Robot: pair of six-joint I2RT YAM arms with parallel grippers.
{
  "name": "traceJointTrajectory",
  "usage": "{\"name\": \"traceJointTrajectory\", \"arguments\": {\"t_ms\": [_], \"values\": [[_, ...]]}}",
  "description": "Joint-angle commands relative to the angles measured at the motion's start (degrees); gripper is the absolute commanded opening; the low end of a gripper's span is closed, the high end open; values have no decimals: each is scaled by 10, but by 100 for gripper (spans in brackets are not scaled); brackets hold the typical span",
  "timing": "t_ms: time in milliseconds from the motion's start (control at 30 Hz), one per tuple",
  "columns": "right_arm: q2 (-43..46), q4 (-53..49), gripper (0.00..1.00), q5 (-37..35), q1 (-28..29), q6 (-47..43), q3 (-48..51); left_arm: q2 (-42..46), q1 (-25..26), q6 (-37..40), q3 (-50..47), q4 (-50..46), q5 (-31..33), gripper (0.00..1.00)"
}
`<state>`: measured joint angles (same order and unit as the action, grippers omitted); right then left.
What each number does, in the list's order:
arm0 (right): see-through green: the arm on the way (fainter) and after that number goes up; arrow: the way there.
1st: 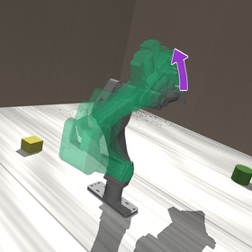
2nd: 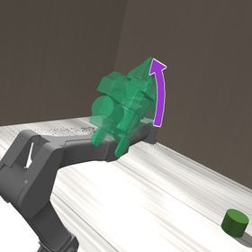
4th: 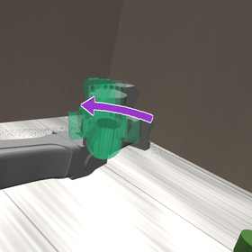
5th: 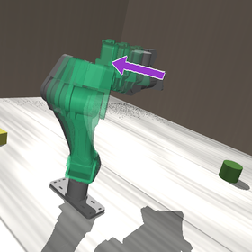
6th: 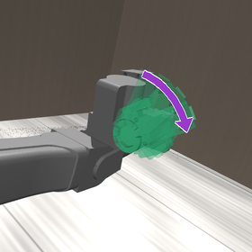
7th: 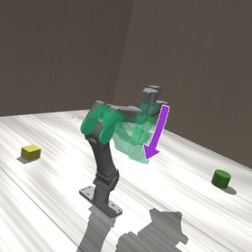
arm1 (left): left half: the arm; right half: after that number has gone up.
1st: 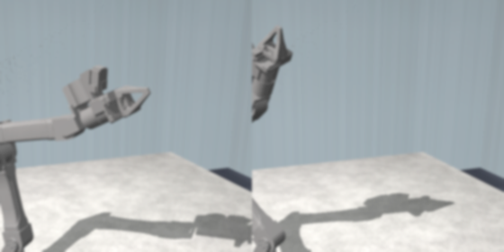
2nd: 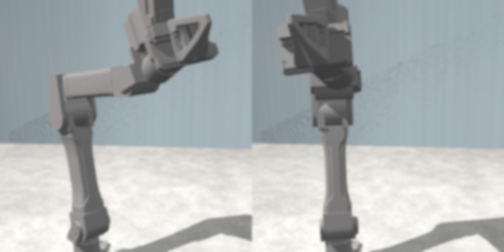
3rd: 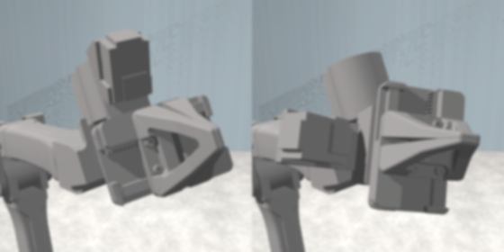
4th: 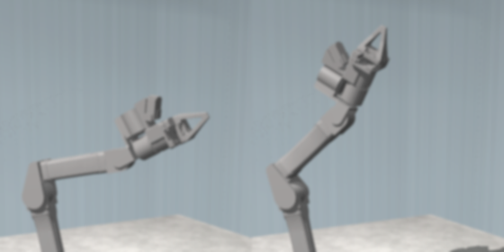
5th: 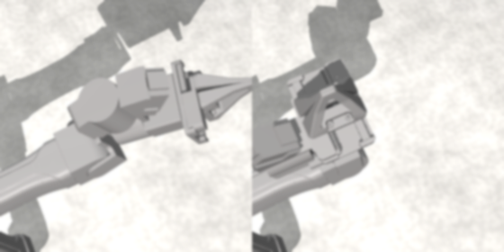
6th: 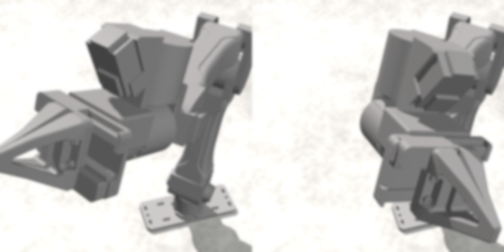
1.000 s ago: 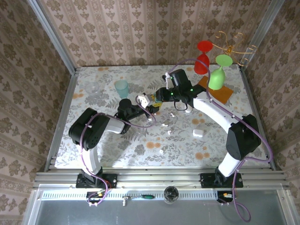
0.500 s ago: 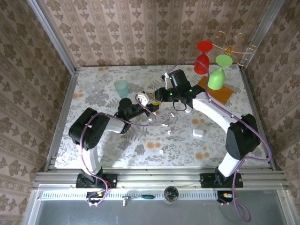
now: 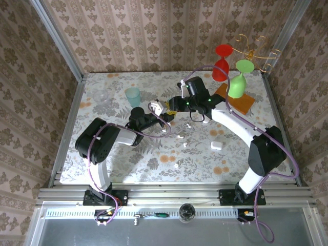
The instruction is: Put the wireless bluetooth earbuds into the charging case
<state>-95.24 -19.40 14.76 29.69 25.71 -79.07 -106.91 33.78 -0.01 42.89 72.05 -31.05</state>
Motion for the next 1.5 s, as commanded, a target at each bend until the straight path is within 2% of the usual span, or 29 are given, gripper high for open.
{"name": "traceJointTrajectory", "arguments": {"t_ms": [0,167,400,967,1267,1467], "values": [[17,-6,32,-12,4,2,11,-3,1,-10,24,25,3,23],[10,-9,22,-13,4,4,10,-3,1,-10,26,25,-1,23],[15,-6,22,-31,4,5,18,-3,0,-9,27,25,3,23],[30,62,22,-126,25,-13,73,-4,0,-26,38,24,26,23],[63,72,36,-116,26,-11,82,-6,-1,-25,37,25,23,23],[83,73,38,-119,25,-10,84,-7,-3,-23,34,25,20,23]]}}
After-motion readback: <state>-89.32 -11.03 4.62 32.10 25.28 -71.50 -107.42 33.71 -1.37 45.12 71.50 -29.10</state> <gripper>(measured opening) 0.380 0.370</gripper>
